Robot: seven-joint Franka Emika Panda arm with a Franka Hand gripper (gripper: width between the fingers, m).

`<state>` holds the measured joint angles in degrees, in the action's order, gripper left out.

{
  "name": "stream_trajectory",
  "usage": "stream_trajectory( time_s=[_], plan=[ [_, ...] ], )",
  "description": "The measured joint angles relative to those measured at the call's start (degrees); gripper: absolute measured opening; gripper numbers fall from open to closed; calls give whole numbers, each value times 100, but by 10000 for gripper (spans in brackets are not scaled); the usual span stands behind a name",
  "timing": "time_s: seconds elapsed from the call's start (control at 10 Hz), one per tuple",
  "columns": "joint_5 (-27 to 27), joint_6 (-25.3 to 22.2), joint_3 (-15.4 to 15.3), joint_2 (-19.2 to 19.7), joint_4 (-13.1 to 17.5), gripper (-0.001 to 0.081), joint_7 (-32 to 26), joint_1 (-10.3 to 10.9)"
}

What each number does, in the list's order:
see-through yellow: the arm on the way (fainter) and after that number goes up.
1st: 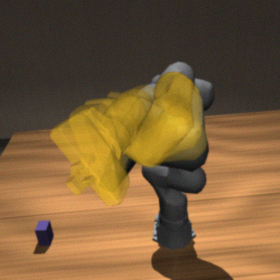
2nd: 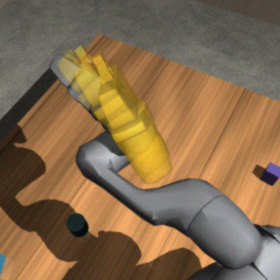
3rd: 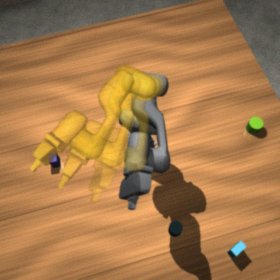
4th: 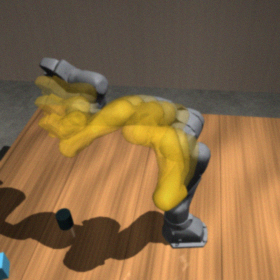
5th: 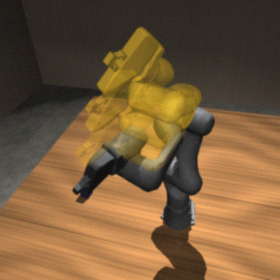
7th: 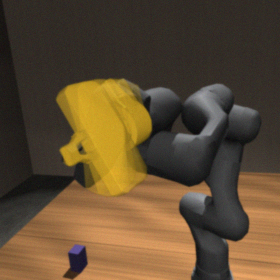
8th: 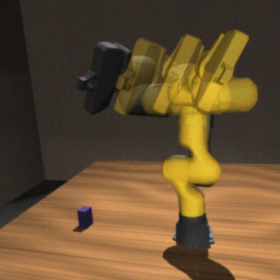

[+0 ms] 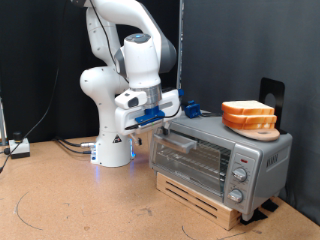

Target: Make a piece of toast with the oven

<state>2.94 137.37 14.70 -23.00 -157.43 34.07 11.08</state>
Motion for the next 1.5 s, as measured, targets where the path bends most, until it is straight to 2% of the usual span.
stream_trajectory(
  time_s=[0.3,0.7,1.1,1.3,1.5],
  plan=[
    [-125,375,114,624,184,807,-32,-243],
    [-39,1036,399,1556,454,807,-538,-311],
    [488,1378,457,2312,776,807,-1017,-312],
    [667,1552,458,2715,927,807,-1010,-323],
    [1125,1870,381,3233,1146,807,-1092,-338]
  ],
)
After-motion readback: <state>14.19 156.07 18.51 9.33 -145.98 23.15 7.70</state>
